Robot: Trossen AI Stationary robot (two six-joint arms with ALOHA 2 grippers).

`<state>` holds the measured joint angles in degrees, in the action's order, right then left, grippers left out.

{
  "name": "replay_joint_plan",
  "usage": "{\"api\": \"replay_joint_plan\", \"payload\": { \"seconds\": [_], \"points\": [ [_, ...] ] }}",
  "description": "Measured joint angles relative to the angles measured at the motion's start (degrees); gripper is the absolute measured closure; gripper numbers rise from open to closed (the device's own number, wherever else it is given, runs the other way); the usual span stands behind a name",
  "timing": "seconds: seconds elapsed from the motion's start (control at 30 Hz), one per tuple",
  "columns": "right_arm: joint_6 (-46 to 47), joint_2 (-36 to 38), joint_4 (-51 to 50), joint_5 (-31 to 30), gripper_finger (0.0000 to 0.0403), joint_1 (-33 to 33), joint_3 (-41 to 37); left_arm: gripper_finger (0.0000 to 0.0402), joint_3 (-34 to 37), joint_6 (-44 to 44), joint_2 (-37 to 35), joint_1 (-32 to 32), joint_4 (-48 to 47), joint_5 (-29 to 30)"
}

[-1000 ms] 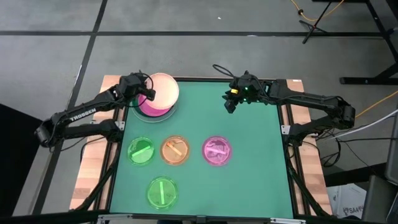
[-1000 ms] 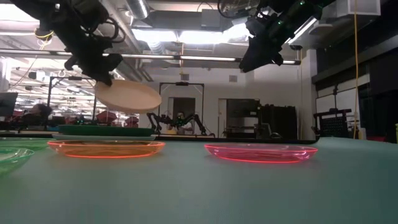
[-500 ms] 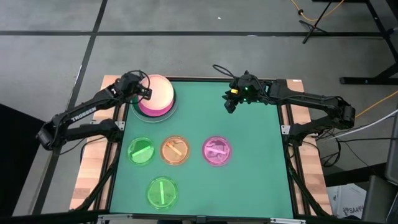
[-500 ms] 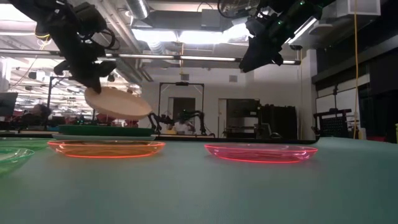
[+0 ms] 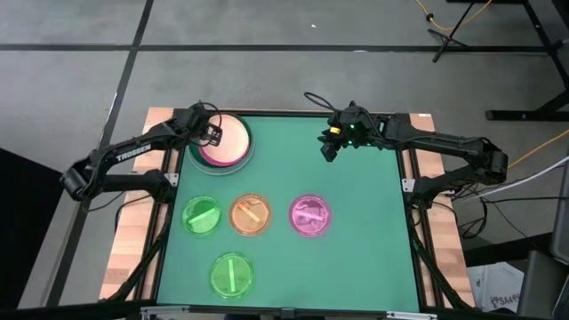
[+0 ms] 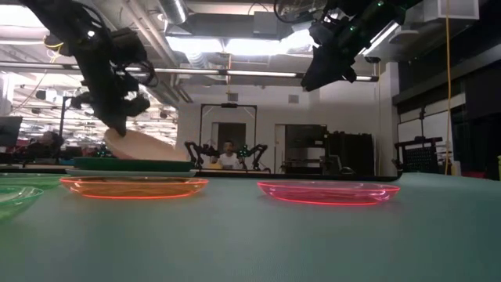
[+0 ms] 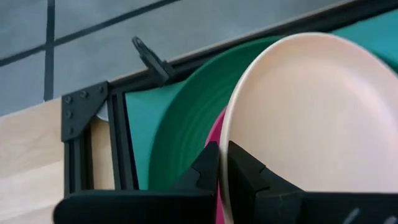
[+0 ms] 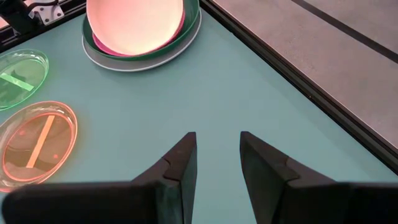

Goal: Stack plastic plates
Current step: Stack the light orange plate on top of the dark pink plate, then stack the pink plate on top of the light orange plate

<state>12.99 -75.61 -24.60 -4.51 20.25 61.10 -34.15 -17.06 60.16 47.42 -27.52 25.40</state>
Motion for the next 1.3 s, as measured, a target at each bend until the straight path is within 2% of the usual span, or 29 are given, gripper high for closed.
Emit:
{"api": "replay_joint_plan", "payload": {
  "seconds": [0.4, 0.8, 1.13, 1.3],
  "points": [
    [0.00, 0.00, 0.00, 0.00, 0.0292, 0.00, 0.00, 0.0392, -0.02, -0.14, 6.56, 1.33, 0.32, 0.38],
    [0.00, 0.00, -0.02, 0.01, 0.0292, 0.00, 0.00, 0.0390, -0.02, 0.66, 6.73, 1.33, 0.20, 0.42],
    [0.00, -0.02, 0.00, 0.02, 0.0292, 0.00, 0.00, 0.0327, 0.00, 0.92, 6.77, 1.33, -0.12, 0.58],
    [0.00, -0.02, -0.01, 0.02, 0.0292, 0.00, 0.00, 0.0308, 0.00, 0.90, 6.77, 1.33, -0.08, 0.58]
  ]
}}
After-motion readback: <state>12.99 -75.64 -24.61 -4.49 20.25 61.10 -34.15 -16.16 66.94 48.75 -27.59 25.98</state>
